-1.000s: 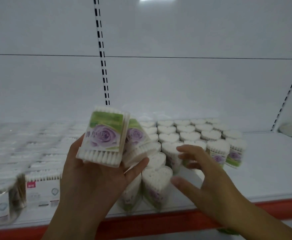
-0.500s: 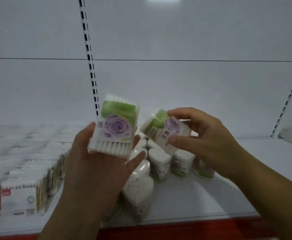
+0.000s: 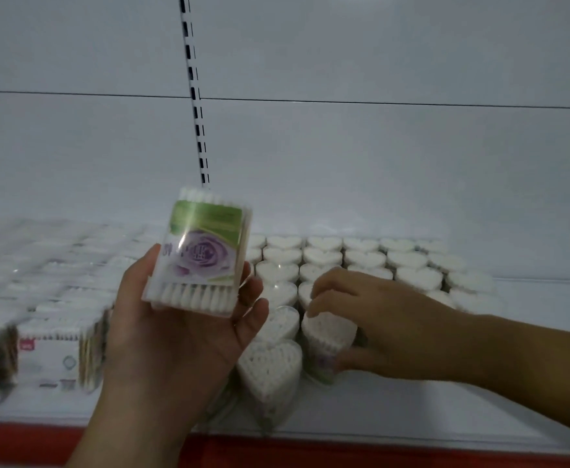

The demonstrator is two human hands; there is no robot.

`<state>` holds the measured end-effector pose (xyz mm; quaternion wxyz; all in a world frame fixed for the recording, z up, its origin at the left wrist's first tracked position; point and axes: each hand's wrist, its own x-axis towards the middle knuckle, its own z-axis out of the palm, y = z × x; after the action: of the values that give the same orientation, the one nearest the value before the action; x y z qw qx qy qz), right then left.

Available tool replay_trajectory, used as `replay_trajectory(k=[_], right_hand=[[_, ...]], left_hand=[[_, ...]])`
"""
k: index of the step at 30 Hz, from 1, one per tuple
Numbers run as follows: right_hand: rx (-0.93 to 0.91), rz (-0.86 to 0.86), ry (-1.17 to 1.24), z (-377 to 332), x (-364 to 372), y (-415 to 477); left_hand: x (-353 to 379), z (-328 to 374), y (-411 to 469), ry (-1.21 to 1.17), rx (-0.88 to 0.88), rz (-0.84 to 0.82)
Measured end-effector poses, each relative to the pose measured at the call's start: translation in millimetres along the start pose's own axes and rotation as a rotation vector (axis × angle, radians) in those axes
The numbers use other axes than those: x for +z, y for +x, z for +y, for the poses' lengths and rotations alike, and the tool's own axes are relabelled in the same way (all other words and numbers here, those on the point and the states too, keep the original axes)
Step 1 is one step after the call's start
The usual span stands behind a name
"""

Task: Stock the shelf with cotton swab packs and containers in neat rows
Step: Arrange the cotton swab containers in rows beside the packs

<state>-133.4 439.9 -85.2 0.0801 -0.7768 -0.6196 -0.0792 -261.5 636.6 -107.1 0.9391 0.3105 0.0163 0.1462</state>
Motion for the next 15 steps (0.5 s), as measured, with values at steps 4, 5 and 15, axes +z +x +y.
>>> replay_trajectory(k=[4, 5, 15], right_hand=[[0.003, 0.117, -0.045, -4.9, 16.5, -5.4], [0.002, 0.12, -0.047, -4.7, 17.0, -6.9], [0.14, 0.292, 0.295, -19.4, -68.5, -19.8]], left_hand=[[4.5, -0.3, -4.9, 0.069, 0.004, 0.081], [7.2, -0.8, -5.9, 0.089, -0.005, 0.069], [80.0, 24.2, 7.2, 1.417, 0.093, -0.233]])
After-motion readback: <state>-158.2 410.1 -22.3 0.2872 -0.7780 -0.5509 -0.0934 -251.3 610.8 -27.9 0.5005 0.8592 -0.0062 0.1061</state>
